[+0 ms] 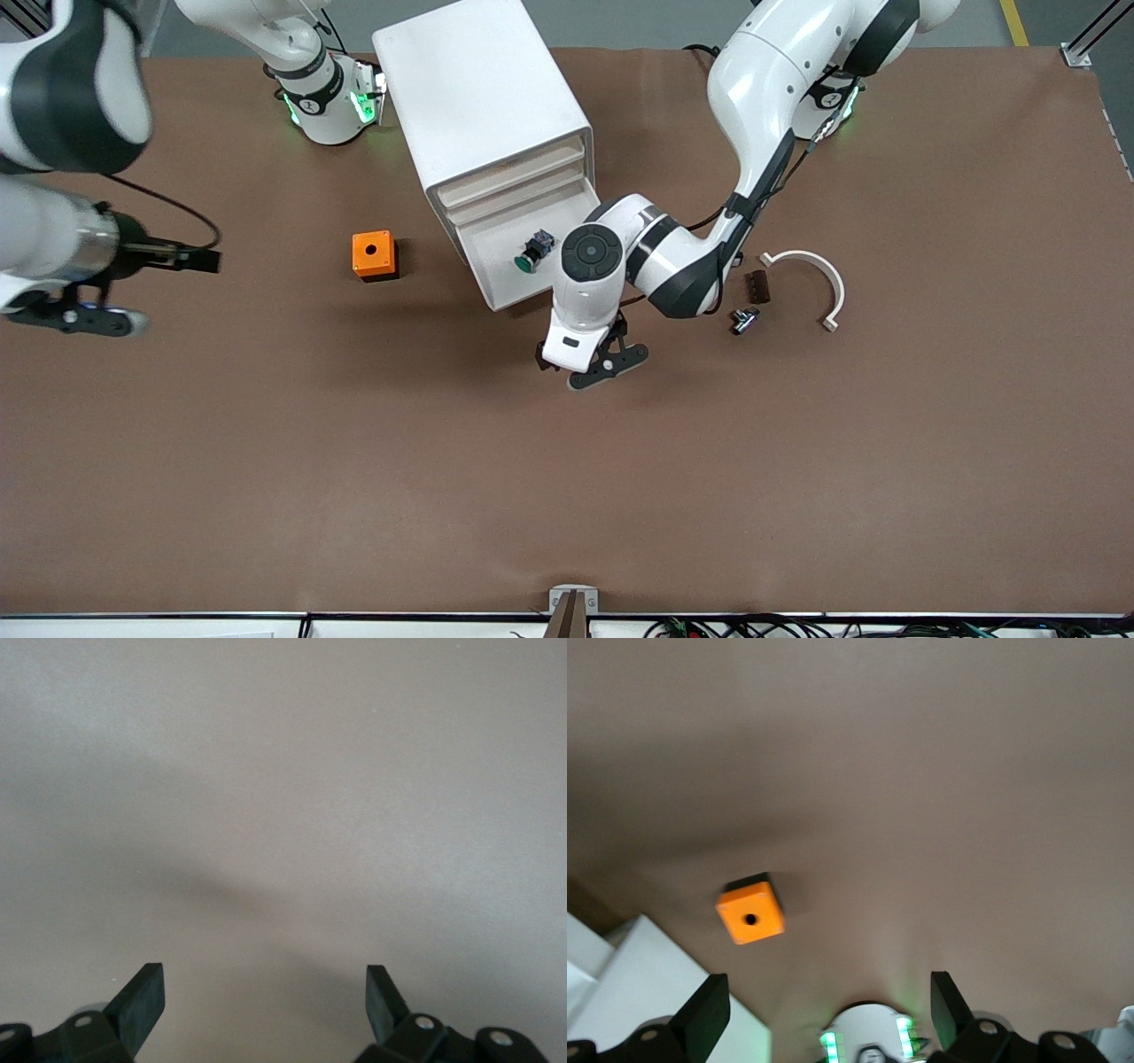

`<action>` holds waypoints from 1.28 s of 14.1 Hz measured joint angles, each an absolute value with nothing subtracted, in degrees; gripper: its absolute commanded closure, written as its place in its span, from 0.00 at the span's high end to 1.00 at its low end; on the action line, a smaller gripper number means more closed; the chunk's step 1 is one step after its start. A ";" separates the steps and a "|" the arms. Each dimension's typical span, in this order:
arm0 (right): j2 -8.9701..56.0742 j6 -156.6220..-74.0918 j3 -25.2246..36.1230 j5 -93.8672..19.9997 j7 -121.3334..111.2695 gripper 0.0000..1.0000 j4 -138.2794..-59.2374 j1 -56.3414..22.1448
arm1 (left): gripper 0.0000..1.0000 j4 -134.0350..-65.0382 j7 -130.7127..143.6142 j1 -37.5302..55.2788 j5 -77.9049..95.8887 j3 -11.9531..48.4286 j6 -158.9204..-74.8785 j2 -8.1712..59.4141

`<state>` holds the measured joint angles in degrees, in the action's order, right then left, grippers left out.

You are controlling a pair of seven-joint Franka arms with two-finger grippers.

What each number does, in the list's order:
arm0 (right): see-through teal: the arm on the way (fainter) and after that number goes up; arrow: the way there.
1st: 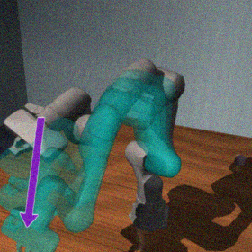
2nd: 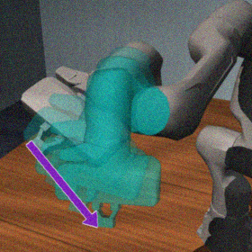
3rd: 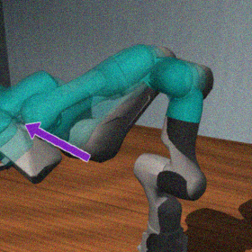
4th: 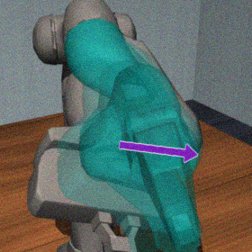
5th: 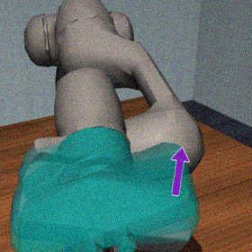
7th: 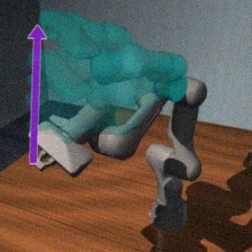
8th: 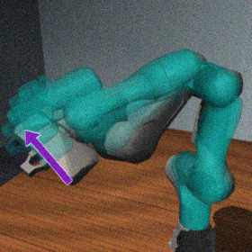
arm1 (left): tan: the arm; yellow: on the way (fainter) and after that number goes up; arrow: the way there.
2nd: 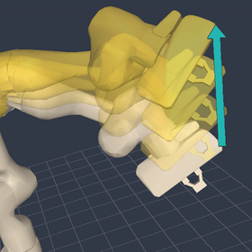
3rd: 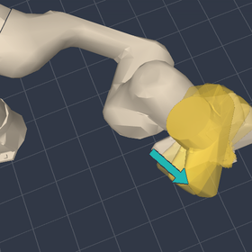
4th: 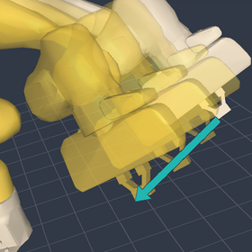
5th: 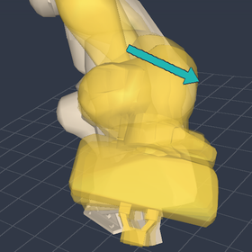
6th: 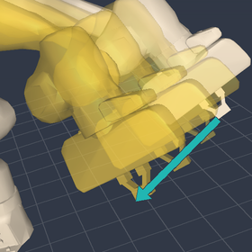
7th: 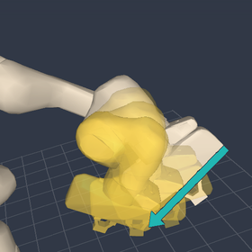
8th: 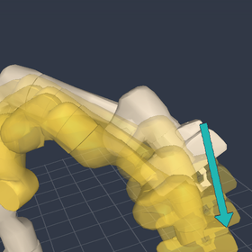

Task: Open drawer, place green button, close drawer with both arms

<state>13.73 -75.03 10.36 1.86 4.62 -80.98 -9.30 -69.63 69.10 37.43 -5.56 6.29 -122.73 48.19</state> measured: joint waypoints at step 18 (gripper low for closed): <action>11.06 -70.77 10.57 3.63 -4.04 1.00 -71.92 -1.31 | 1.00 -77.43 76.20 40.57 -5.75 14.80 -126.20 47.98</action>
